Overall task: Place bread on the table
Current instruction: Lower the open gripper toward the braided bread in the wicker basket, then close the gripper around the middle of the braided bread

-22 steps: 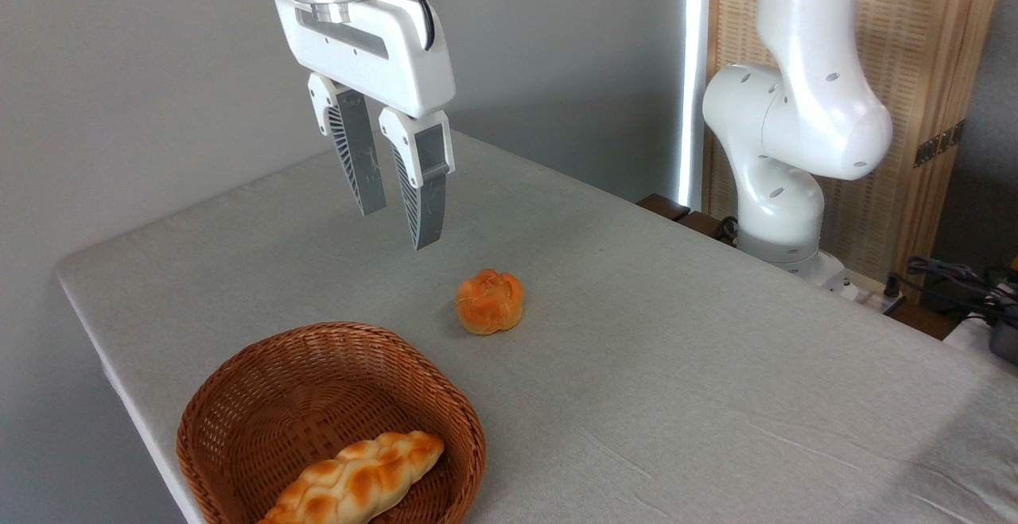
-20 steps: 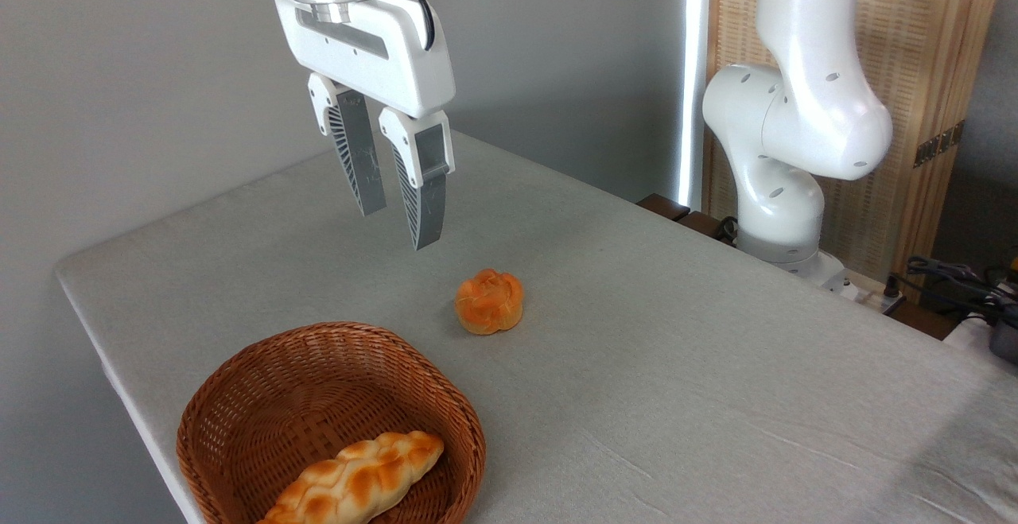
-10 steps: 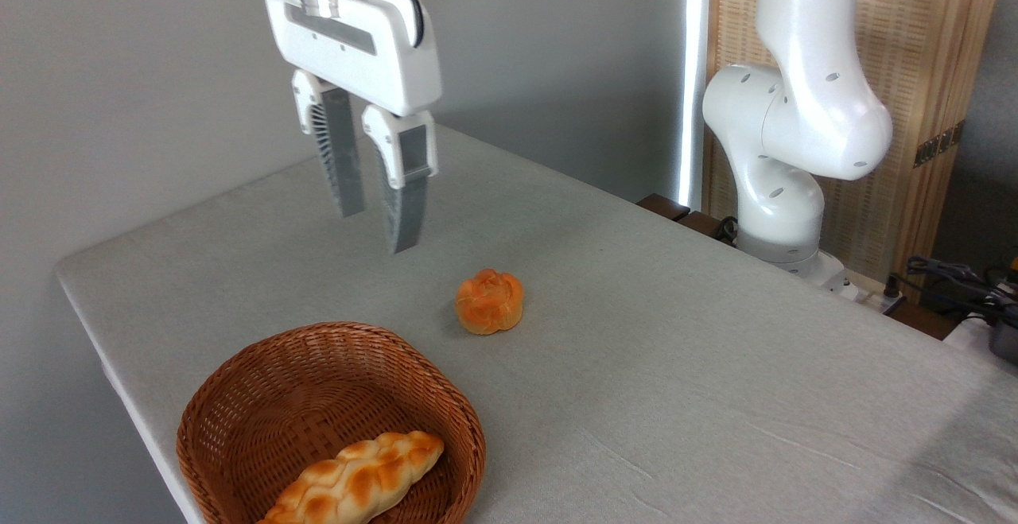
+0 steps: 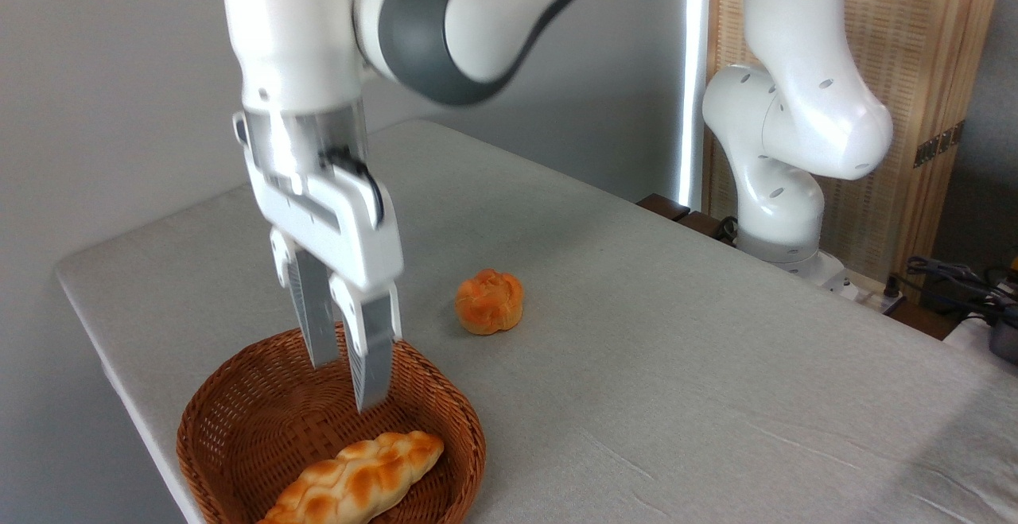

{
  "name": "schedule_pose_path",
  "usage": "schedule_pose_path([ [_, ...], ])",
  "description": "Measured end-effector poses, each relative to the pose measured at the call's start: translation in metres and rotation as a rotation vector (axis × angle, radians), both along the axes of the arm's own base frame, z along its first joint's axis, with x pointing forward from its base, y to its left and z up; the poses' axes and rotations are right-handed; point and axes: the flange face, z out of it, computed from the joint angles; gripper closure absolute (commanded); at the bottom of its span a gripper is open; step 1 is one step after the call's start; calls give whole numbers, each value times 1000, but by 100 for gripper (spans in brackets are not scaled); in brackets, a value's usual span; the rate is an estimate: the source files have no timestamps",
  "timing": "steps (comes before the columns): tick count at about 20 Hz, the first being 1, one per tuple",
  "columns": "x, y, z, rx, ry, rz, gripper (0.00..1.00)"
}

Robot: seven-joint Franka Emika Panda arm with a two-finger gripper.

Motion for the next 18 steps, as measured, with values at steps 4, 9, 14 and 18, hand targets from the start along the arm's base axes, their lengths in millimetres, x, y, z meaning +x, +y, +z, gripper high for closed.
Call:
schedule_pose_path([
  [4,16,23,-53,12,-12,23,0],
  [9,33,29,-100,10,-11,28,65],
  [14,33,28,-99,10,-13,27,69],
  [18,33,29,-98,10,-14,29,69],
])
